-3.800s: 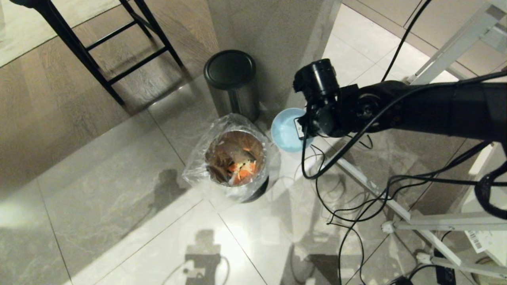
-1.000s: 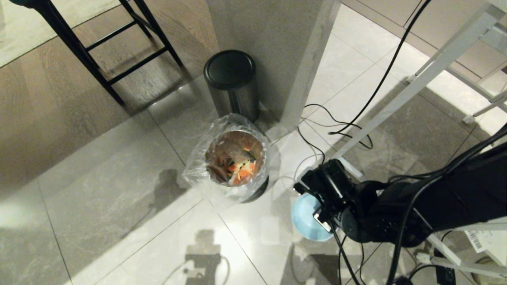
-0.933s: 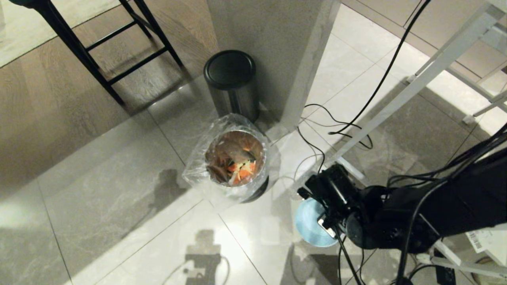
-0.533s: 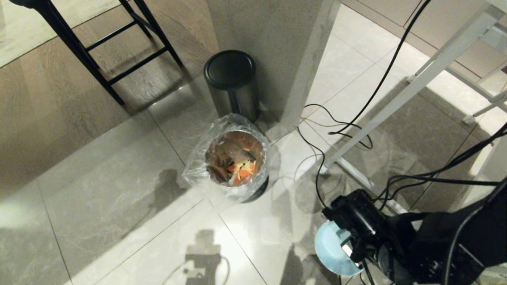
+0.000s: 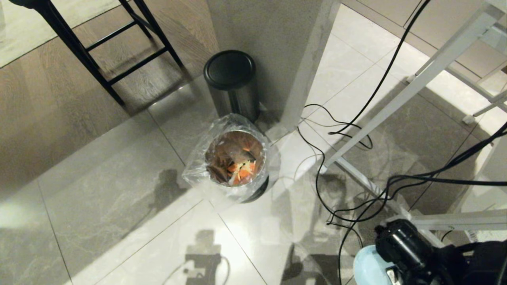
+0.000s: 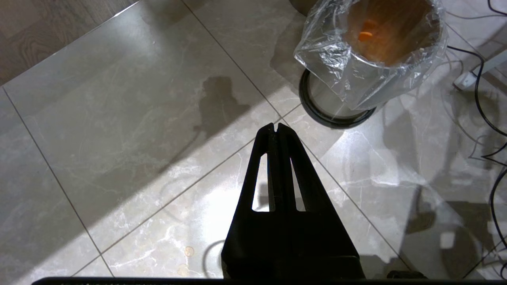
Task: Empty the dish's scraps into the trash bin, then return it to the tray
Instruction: Put the bowl back to the table
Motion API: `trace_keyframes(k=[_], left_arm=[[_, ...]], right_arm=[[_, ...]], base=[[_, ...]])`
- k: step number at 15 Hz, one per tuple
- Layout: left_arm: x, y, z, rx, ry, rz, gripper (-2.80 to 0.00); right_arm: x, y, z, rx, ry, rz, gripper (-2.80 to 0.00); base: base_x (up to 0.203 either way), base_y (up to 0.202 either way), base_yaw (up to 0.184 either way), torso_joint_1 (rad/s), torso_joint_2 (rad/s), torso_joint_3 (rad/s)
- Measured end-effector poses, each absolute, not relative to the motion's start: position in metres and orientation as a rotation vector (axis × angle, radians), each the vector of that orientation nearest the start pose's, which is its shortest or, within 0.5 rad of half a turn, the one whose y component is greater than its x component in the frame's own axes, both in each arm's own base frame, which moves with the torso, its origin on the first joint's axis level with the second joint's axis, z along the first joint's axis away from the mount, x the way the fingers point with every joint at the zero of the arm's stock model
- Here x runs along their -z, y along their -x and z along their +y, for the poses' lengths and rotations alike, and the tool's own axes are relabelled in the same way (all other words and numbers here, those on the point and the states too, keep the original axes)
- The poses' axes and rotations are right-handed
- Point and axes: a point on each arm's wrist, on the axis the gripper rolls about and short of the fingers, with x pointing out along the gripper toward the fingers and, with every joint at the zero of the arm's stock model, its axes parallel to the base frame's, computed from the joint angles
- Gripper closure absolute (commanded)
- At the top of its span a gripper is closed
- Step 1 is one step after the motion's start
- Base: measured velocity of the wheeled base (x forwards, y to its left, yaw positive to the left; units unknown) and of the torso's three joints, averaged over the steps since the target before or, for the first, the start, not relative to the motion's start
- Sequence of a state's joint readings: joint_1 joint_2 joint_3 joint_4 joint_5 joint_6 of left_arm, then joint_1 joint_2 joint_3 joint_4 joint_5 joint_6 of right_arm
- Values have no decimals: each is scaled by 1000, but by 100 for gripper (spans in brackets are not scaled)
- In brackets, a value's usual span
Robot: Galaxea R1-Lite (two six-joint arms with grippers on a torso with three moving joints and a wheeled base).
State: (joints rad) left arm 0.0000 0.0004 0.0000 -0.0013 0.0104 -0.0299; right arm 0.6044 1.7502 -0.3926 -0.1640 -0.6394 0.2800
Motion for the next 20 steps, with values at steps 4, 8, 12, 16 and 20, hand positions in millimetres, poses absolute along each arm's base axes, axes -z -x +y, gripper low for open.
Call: trace_keyframes(k=[4,8,12,16,20], left_arm=[[-76,23,0,-10,30,-1,0],[-76,23,0,-11,30,-1,0],[-76,23,0,-10,30,-1,0],[-76,23,0,-10,30,-1,0],[-76,23,0,-10,30,-1,0]], right_arm=[[-48,-163,70,316,310,966,0],[-39,-146,53,352,255,928,0],[-34,-132,38,394,187,868,0],[-36,-130,21,492,151,872,0],[-39,-123,13,522,172,908,0]], base=[[0,0,0,0,0,0],[0,0,0,0,0,0],[0,0,0,0,0,0],[0,0,0,0,0,0],[0,0,0,0,0,0]])
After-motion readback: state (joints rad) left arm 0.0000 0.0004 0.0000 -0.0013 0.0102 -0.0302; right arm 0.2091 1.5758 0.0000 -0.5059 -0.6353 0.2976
